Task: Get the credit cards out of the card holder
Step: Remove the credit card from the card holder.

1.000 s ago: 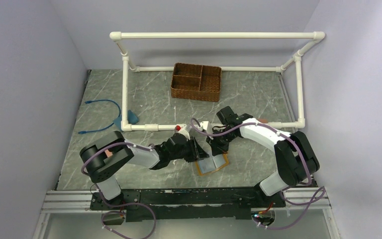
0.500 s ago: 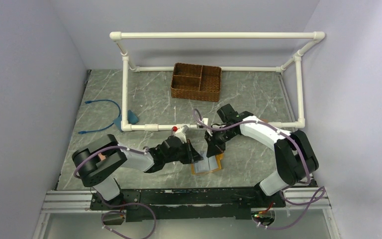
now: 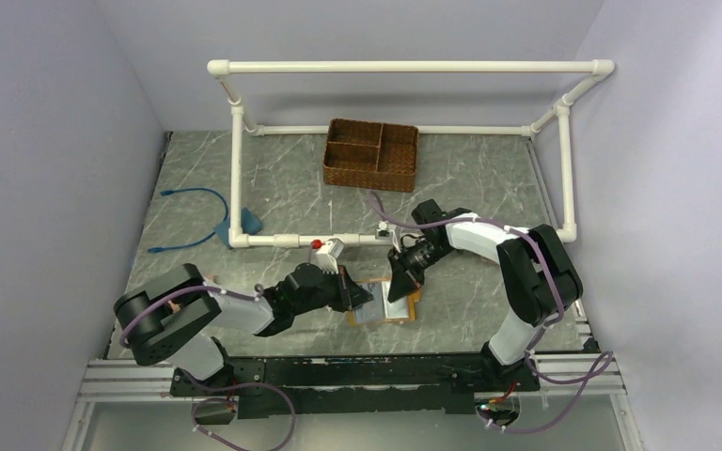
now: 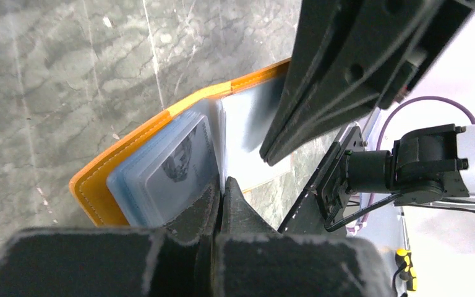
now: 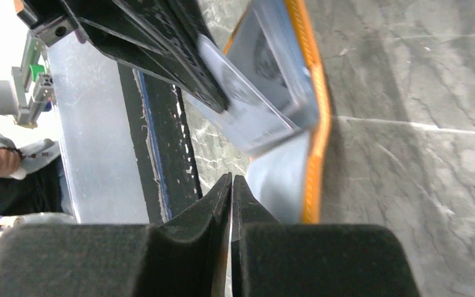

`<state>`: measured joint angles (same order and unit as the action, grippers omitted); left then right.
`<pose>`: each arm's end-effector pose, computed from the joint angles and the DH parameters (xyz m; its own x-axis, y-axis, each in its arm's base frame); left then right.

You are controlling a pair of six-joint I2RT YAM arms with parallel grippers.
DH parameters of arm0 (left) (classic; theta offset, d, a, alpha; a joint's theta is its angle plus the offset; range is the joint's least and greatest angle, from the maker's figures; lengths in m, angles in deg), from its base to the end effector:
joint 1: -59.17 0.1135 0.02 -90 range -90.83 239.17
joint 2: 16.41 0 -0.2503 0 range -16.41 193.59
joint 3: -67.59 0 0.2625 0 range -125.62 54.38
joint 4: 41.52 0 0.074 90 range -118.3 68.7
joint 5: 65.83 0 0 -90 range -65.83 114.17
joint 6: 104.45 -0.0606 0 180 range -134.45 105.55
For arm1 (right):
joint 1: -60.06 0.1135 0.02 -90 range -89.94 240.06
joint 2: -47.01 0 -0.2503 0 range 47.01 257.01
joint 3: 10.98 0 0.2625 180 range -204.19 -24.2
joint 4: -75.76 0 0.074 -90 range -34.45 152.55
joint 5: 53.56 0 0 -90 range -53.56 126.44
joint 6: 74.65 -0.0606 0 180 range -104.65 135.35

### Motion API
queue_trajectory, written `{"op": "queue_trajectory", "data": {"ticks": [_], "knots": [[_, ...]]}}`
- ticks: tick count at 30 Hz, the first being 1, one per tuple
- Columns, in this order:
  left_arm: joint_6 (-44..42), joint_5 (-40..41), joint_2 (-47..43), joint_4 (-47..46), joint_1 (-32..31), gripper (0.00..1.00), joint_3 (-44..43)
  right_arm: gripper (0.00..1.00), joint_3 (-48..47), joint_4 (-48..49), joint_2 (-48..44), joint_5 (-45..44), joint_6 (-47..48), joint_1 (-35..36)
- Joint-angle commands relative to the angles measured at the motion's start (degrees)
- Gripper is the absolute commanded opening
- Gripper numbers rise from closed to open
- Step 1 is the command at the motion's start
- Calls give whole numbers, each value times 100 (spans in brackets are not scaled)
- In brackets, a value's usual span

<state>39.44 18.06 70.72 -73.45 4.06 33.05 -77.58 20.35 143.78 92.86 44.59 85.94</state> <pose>0.1621 -0.2437 0.1076 -0.8239 -0.2229 -0.5211 0.3512 0.5208 -0.7781 0.2341 0.1697 0.1229 -0.6366 -0.6091 -0.4730 -0.6992 0.1972 0.6872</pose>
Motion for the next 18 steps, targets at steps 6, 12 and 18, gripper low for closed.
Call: {"op": "queue_trajectory", "data": {"ticks": [6, 12, 18], "knots": [[-867, -219, -711, -739, 179, 0, 144, 10, -133, 162, -9, 773, -86, -420], [-951, -511, -530, -1168, 217, 0, 94, 14, 20, 538, -237, 825, -201, -418], [-739, -849, 79, -2673, 333, 0, 286, 16, 191, 1079, -339, 857, -591, -485]]}}
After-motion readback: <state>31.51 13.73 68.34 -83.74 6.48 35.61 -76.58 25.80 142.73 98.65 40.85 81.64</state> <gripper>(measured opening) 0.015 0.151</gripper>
